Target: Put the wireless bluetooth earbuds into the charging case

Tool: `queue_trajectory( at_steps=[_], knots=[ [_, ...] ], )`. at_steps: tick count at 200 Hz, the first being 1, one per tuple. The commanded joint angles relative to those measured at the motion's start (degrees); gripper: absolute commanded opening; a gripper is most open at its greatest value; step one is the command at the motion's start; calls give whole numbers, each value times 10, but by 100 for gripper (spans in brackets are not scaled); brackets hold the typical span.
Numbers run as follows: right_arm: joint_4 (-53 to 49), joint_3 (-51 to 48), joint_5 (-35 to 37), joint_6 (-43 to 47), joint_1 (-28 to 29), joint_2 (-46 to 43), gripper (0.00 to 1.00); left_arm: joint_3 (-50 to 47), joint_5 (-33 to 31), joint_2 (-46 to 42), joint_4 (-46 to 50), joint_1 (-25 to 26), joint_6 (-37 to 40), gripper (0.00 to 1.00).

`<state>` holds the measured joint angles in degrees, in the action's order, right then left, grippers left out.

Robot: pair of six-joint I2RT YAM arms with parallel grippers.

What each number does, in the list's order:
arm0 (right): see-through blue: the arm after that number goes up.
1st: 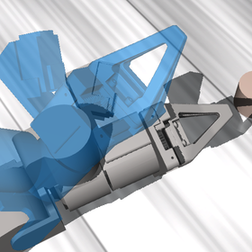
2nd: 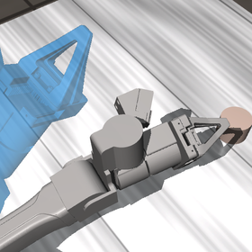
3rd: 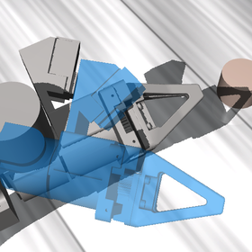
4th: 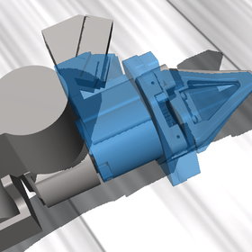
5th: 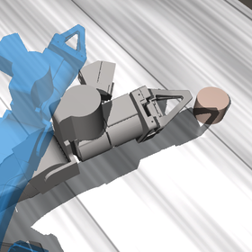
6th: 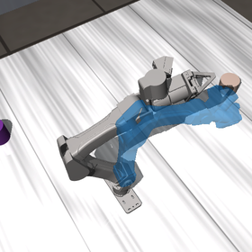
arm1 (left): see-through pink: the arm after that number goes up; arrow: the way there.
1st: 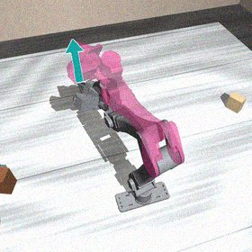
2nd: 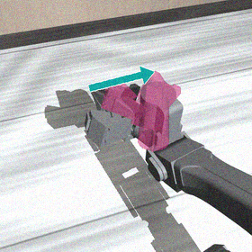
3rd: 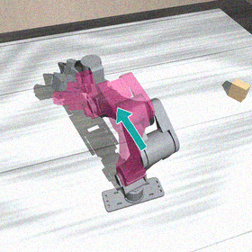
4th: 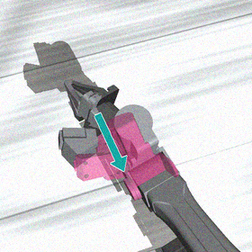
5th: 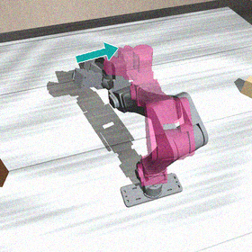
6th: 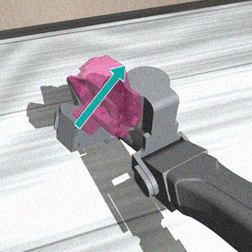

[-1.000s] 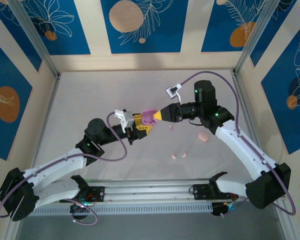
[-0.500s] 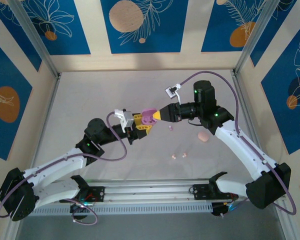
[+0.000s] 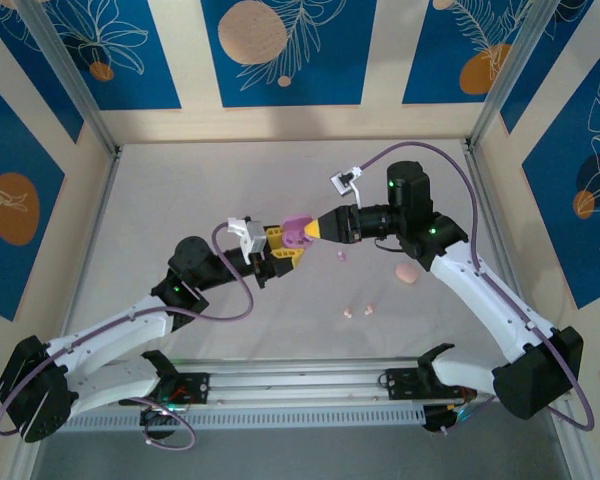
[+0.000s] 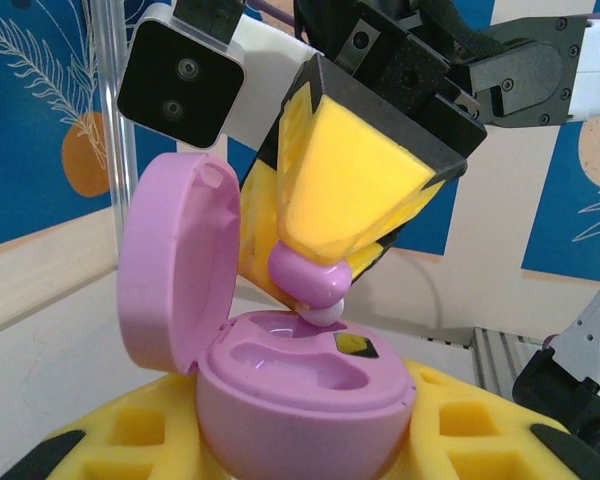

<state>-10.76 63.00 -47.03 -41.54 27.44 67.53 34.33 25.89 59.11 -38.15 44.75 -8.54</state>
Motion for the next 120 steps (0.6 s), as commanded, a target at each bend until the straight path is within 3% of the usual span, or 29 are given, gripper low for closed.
queue_trajectory(
  at_steps=[1, 62, 120],
  knots=[
    [-8, 14, 43, 14, 6, -5, 23, 4, 33, -2, -36, 7, -4, 24],
    [3, 11, 58, 15, 12, -12, 23, 6, 25, -3, -28, 8, -7, 23],
    [-64, 26, 132, 71, 32, -18, 25, 8, 19, -4, -28, 8, -9, 23]
  ],
)
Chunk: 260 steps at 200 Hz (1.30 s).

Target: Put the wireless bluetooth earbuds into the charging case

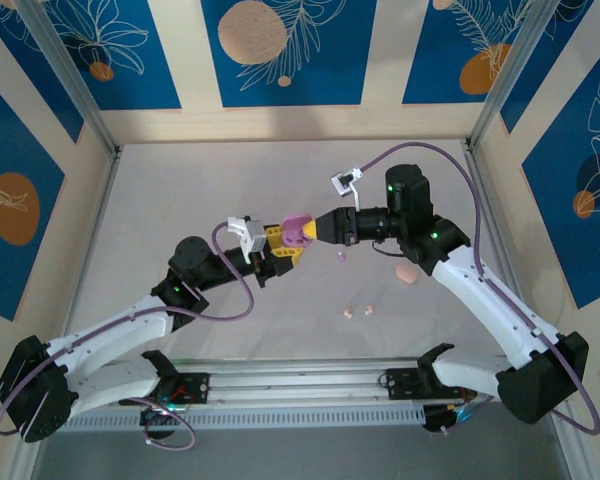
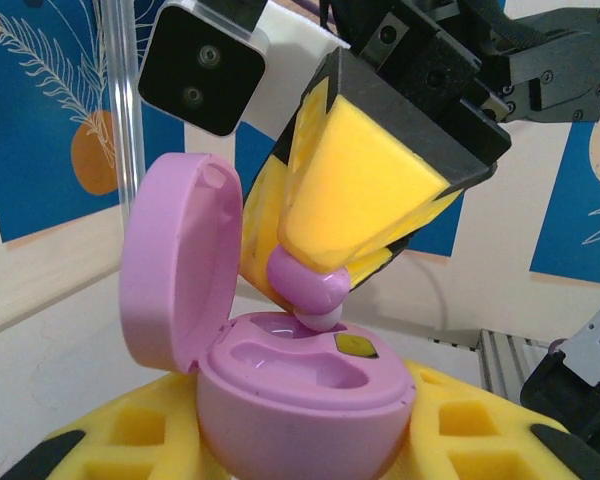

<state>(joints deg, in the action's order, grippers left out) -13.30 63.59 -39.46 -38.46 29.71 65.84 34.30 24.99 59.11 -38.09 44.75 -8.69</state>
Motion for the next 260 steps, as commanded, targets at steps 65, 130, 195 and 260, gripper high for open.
queue_trajectory(
  at_steps=[65, 130, 195, 260],
  knots=[
    [-26, 24, 76, 29, 19, -6, 24, 9, 31, 1, -29, 8, -6, 23],
    [-10, 9, 115, 35, 27, -19, 25, 9, 28, 3, -38, 9, -12, 23],
    [-36, 18, 134, 52, 37, -16, 29, 9, 28, 5, -41, 10, -15, 23],
    [-74, 33, 151, 67, 37, -18, 31, 8, 24, 0, -38, 10, -13, 23]
  ],
)
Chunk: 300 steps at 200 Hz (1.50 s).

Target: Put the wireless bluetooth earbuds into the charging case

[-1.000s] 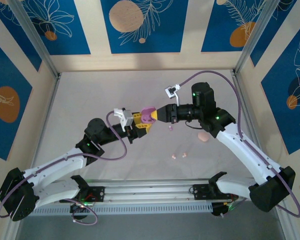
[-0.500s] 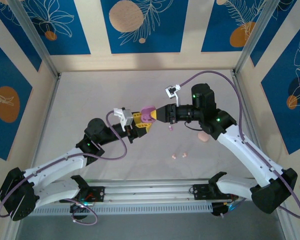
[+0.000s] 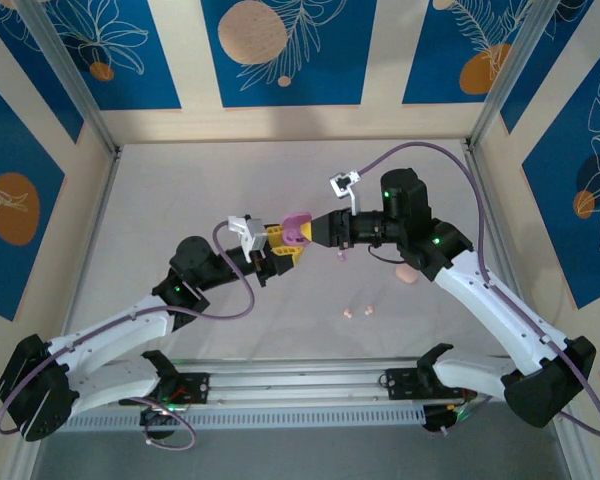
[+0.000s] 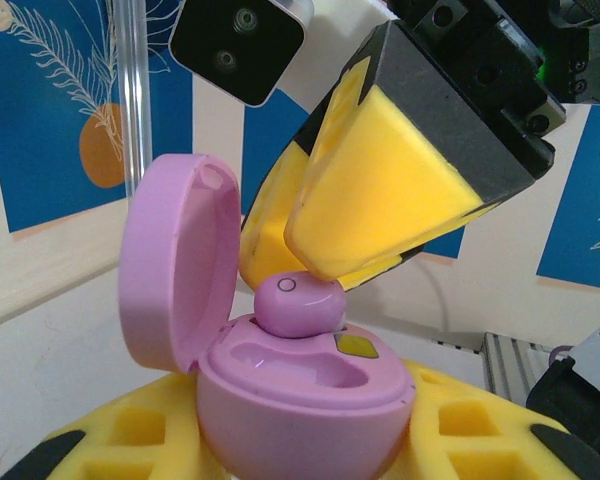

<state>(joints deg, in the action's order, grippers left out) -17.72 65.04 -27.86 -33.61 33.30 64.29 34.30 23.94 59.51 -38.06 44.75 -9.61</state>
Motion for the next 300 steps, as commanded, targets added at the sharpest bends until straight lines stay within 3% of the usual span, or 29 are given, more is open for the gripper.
queue_trajectory(
  at_steps=[1, 144, 185, 207, 249, 273, 300],
  knots=[
    [-30, 18, 35, 19, 2, -2, 31, 8, 35, -4, -38, 10, -4, 23],
    [-103, 47, 80, 33, 2, -17, 34, 4, 28, -10, -41, 10, 9, 23],
    [-70, 36, 61, 41, 1, -54, 35, -4, 18, -15, -45, 10, 15, 23],
    [-56, 18, 89, 48, -7, -90, 35, -8, 11, -18, -42, 10, 22, 23],
    [-145, -20, 218, 2, -91, -98, 36, -17, -19, -34, -47, 10, 26, 22],
    [-177, -57, 157, -11, -173, -35, 35, -19, -26, -47, -43, 11, 25, 22],
    [-202, -68, 171, 9, -183, 54, 35, -22, -31, -58, -35, 11, 24, 22]
  ],
)
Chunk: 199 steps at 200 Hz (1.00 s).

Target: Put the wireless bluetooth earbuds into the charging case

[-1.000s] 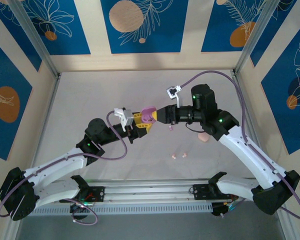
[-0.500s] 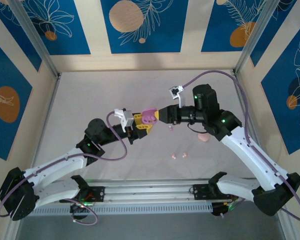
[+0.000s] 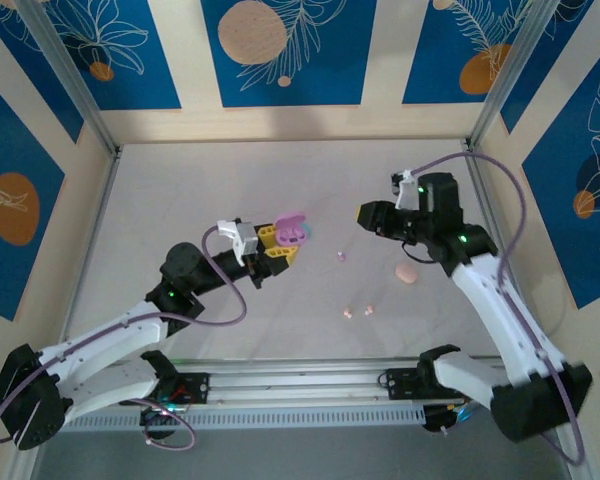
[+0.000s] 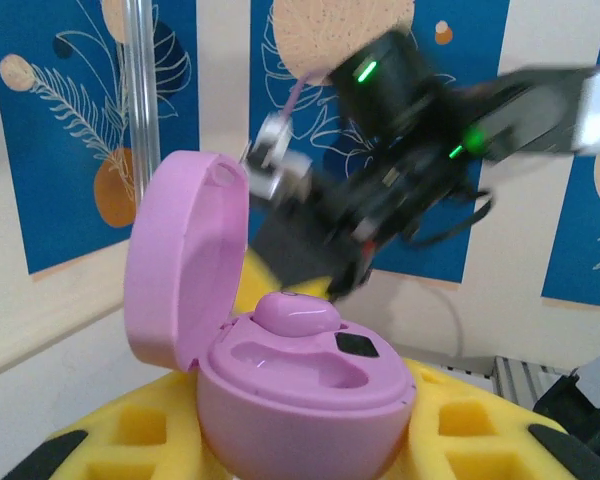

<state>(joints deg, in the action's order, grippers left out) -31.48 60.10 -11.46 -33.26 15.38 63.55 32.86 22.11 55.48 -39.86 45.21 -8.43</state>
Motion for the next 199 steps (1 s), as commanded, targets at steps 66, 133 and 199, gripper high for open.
queue_trajectory(
  at_steps=[66, 133, 199],
  knots=[
    [-60, 14, 1, 54, 1, 278, 31, -8, -11, -24, -12, 6, 6, 23],
    [-51, 68, 1, 80, 5, 394, 28, -10, -12, -32, -3, 7, 4, 23],
    [-71, 130, 19, 98, 11, 460, 28, -9, -9, -29, -1, 7, 5, 23]
  ],
)
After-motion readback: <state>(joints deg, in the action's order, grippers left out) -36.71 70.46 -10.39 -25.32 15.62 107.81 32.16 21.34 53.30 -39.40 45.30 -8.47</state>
